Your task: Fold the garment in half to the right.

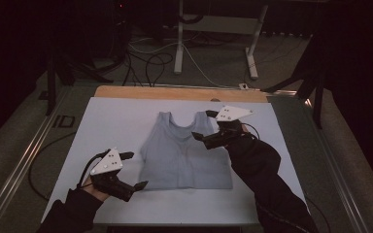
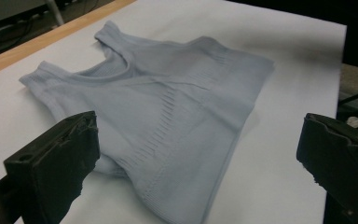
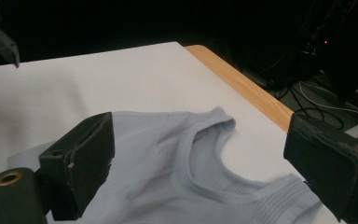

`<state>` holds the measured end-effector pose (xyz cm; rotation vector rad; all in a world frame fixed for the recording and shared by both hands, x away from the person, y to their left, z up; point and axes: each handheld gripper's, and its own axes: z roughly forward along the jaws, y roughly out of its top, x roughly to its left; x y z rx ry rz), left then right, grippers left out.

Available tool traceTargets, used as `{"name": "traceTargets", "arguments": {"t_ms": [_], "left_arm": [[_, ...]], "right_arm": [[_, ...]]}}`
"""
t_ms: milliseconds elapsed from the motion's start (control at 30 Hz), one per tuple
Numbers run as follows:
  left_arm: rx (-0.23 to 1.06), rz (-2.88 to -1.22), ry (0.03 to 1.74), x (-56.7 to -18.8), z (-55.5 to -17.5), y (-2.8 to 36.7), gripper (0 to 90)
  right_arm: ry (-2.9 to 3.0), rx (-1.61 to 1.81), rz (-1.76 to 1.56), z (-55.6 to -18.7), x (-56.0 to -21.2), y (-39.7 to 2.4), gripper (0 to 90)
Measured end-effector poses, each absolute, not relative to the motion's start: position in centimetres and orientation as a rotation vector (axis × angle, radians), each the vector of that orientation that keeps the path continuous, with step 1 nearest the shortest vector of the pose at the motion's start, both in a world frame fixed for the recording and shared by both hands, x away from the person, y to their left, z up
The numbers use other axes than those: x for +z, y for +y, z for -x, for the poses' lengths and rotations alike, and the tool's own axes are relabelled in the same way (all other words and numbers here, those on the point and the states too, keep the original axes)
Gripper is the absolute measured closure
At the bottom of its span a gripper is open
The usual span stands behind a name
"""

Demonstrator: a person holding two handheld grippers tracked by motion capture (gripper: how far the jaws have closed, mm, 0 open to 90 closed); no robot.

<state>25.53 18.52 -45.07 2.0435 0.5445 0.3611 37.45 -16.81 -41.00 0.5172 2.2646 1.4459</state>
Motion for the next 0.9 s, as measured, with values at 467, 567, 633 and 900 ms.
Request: {"name": "traceTargets", "arguments": {"t_ms": [467,567,633,900], "left_arm": [[0.444,-2.061,0.652,-45.7,-25.6,17.4,0.4],[0.465,-2.081,0.655,-46.0,-25.5,17.1,0.4],[0.456,-2.083,0.654,-46.2,-25.5,16.9,0.3],[0.447,-2.110,0.667,-47.1,-25.4,16.3,0.4]], "right_arm": [[2.286,1.452,-0.557,-41.2,-41.7,-13.7,8.8],[2.291,1.445,-0.575,-42.0,-42.0,-13.0,8.8],[2.300,1.438,-0.595,-42.6,-42.3,-12.5,8.8],[2.328,1.419,-0.628,-44.4,-43.4,-11.1,8.8]]}}
